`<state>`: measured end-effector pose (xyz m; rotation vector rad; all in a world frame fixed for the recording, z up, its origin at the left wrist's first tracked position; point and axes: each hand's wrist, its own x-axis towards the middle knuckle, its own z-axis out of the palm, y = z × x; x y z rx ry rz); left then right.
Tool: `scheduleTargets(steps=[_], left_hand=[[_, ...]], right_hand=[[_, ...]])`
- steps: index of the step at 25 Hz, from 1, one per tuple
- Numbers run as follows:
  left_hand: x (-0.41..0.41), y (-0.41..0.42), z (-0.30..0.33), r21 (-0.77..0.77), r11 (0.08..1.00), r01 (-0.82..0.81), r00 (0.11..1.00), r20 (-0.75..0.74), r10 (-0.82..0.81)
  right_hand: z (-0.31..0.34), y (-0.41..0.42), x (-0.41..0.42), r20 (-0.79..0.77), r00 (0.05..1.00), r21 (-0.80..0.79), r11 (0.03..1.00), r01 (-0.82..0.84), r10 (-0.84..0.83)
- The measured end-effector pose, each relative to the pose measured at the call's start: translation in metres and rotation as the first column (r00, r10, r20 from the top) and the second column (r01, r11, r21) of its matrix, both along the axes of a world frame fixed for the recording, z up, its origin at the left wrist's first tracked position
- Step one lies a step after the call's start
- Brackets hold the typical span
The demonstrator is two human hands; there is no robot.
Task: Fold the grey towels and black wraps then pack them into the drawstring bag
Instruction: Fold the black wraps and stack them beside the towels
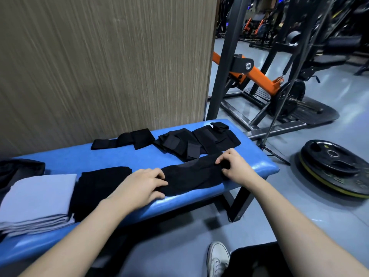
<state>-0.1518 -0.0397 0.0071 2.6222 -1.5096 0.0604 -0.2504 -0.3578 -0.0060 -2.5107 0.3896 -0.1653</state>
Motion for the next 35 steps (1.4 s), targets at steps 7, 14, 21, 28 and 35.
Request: scheduleTargets(steps=[7,14,21,28,35], left_hand=[[0.003,0.003,0.002,-0.106,0.987,-0.123,0.988,0.077,0.132],[0.001,0.000,-0.001,0.017,0.977,-0.211,0.975,0.071,0.209],[-0.001,0.001,0.001,0.012,0.972,-0.233,0.972,0.034,0.232],[-0.013,-0.008,-0.002,-0.030,0.970,-0.242,0.970,0.030,0.243],[-0.010,-0.010,-0.003,-0.024,0.964,-0.265,0.964,0.007,0.265]], right_hand=[[0.005,0.003,0.001,-0.051,0.985,-0.161,0.975,0.156,-0.166],[0.007,0.003,-0.003,-0.119,0.970,0.025,0.976,0.216,-0.211],[0.017,0.007,-0.011,-0.071,0.973,0.306,0.923,0.232,-0.221],[0.020,0.013,-0.014,0.007,0.972,0.228,0.946,0.229,-0.237],[0.035,0.057,-0.013,0.253,0.967,0.146,0.987,-0.073,0.034]])
